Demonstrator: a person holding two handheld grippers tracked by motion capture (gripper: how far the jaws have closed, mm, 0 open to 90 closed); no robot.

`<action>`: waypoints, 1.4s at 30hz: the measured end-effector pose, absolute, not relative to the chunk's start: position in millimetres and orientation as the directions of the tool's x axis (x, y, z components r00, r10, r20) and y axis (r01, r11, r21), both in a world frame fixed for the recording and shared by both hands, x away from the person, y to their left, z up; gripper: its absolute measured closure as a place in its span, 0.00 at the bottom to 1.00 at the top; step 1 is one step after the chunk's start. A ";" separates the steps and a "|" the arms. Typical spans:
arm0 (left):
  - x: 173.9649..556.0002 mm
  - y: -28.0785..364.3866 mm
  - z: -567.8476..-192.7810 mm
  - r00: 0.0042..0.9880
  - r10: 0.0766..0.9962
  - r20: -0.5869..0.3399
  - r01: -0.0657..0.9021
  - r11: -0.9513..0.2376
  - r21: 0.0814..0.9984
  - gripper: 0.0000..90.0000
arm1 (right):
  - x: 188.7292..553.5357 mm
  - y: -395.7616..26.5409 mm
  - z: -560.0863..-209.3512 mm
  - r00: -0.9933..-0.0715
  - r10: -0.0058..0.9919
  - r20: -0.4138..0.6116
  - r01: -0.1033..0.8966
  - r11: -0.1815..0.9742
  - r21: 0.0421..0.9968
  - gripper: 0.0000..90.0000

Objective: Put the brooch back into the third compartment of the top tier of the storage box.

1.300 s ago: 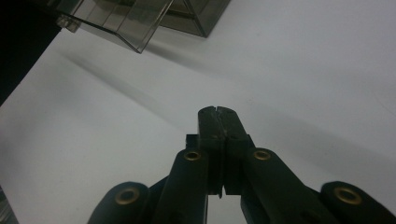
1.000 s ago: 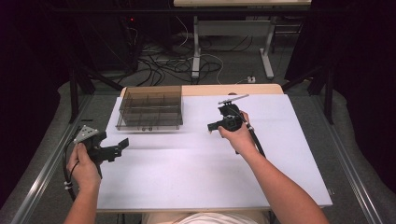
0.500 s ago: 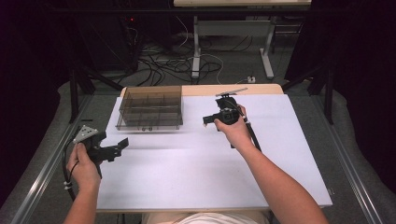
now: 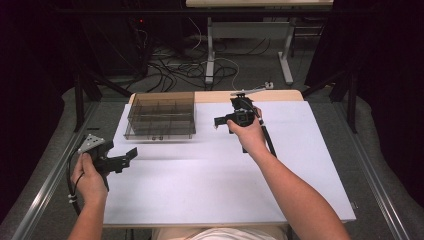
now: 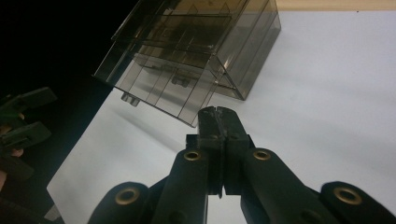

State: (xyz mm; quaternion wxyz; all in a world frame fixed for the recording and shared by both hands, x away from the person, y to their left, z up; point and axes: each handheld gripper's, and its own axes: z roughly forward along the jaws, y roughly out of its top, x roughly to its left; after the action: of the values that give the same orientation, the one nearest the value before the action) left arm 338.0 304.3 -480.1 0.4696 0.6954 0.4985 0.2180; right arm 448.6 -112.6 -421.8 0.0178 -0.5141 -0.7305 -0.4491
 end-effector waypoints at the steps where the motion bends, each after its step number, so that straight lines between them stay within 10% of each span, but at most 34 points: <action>1: 338.1 304.3 -480.2 0.408 0.898 -0.165 0.488 -0.062 0.870 0.01 | 449.1 -112.2 -420.9 -0.471 0.735 0.488 0.767 0.067 0.638 1.00; 42: 338.0 307.9 -479.2 0.408 0.895 -0.179 0.484 -0.046 0.874 0.01 | 467.8 -62.4 -390.6 -0.487 0.714 0.502 0.749 0.045 0.661 1.00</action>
State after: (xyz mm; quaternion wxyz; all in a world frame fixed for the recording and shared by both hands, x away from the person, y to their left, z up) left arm 338.0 307.9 -479.2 0.4770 0.6904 0.4994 0.2155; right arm 467.8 -62.4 -390.6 0.0183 -0.5061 -0.7227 -0.4703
